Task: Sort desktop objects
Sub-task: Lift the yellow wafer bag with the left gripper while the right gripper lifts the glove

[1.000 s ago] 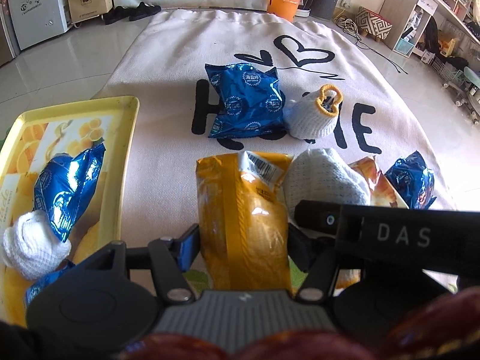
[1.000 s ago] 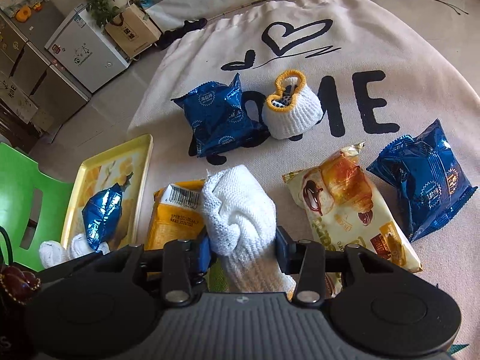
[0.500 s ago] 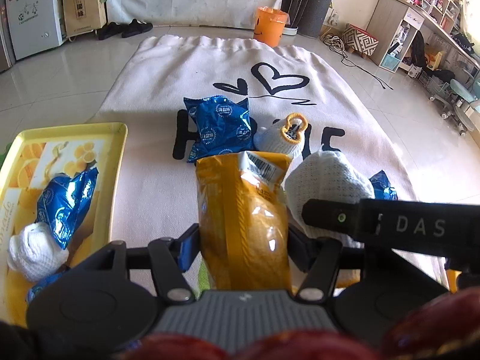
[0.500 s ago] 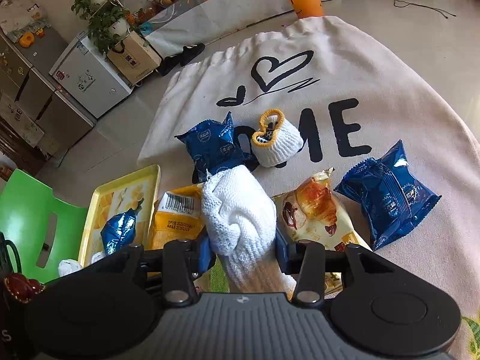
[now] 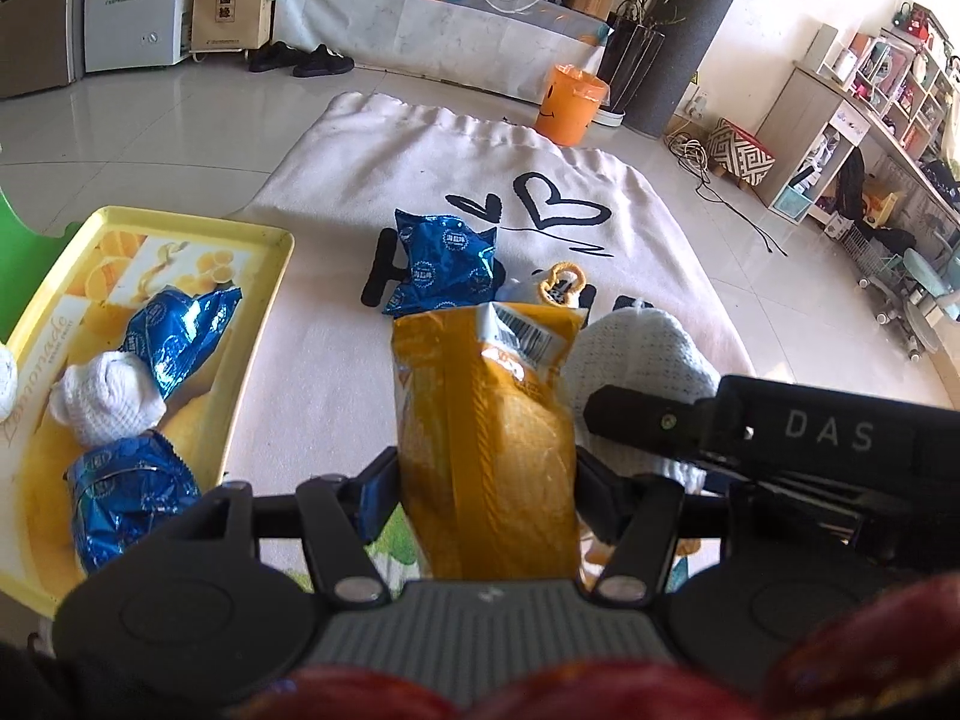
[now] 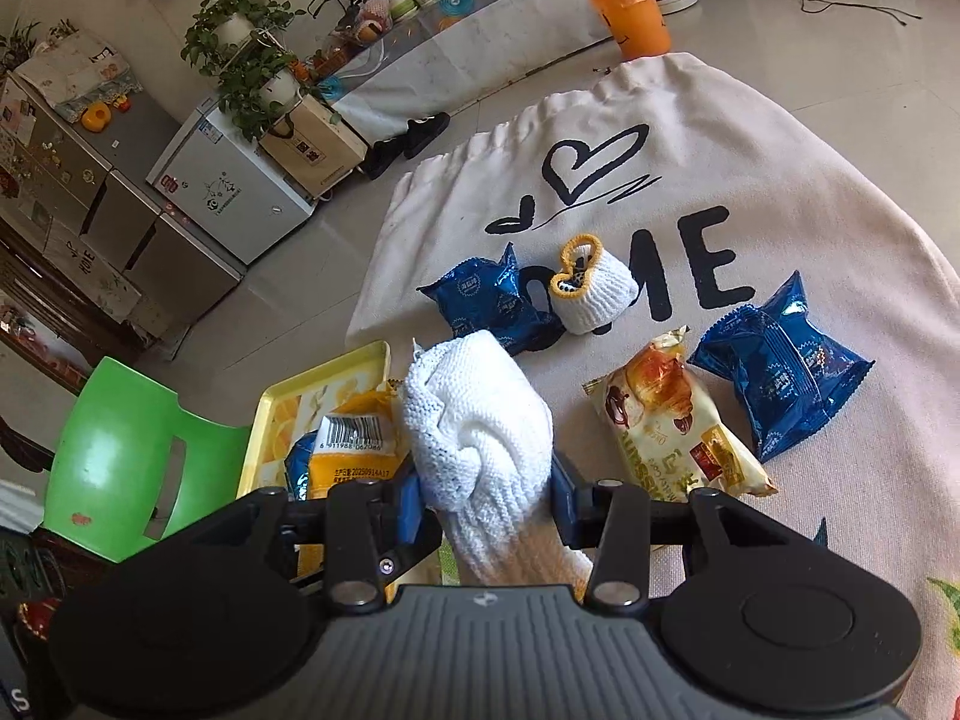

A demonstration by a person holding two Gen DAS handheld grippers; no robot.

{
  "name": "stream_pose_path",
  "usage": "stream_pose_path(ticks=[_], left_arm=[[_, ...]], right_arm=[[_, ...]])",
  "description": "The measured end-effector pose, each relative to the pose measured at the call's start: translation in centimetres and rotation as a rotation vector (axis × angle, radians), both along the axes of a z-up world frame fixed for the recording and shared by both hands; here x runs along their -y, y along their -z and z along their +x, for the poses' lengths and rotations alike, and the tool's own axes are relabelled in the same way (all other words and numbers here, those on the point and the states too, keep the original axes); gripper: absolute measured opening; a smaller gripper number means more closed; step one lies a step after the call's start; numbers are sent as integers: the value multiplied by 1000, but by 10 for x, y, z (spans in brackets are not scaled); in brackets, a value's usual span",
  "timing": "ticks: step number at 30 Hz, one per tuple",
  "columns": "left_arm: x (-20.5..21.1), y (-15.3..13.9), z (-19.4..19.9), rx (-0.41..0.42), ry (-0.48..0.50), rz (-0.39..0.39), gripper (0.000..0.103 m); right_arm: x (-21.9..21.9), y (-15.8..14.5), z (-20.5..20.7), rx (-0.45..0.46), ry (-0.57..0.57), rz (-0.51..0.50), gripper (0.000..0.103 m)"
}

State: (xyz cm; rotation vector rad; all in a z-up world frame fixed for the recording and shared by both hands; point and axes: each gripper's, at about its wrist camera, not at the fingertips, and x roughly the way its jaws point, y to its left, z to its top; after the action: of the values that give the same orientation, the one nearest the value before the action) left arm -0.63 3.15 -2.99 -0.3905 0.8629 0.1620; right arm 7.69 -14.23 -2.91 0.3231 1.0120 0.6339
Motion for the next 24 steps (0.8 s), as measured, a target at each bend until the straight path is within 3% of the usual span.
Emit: stream_pose_path(ticks=[12, 24], left_arm=[[30, -30, -30, 43, 14, 55, 59], [43, -42, -70, 87, 36, 46, 59]], right_arm=[[36, -23, -34, 46, 33, 104, 43], [70, -35, -81, 131, 77, 187, 43]])
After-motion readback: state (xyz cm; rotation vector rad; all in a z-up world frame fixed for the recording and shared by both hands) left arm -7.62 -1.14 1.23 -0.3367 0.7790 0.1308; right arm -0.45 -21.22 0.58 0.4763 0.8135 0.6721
